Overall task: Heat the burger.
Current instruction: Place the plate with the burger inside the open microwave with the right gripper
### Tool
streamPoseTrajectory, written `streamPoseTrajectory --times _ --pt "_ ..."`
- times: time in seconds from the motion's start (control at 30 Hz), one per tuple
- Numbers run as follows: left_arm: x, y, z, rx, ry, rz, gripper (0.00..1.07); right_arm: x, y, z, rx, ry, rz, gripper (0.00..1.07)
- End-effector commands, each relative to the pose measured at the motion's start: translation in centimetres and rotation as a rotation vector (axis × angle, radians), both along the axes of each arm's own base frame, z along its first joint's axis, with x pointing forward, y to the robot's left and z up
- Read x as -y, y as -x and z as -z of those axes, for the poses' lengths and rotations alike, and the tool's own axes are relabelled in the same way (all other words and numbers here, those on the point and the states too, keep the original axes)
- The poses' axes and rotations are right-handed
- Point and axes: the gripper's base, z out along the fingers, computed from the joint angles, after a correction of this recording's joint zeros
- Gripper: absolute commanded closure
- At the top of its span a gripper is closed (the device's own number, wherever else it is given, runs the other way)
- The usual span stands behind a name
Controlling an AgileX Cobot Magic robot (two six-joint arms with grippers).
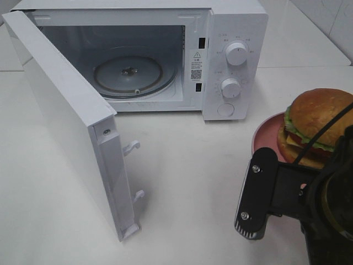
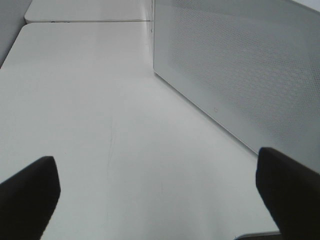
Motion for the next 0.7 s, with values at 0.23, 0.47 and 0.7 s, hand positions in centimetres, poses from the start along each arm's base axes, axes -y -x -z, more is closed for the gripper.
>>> streamPoseTrajectory --times 0.23,0.47,0.7 --pt "0.1 0.2 -0.1 0.026 0.008 0.007 0.07 -0.9 0.1 -0.1 0.012 0.039 -0.263 1.07" --pt "0.1 0.2 -0.1 0.026 0.008 0.007 0.07 -1.3 0.0 -0.2 -0.002 0.073 -0.416 1.07" --pt "0.1 0.2 -0.1 0.026 0.008 0.007 0.07 -2.1 -0.3 -0.2 0.031 0.021 -0.486 1.07"
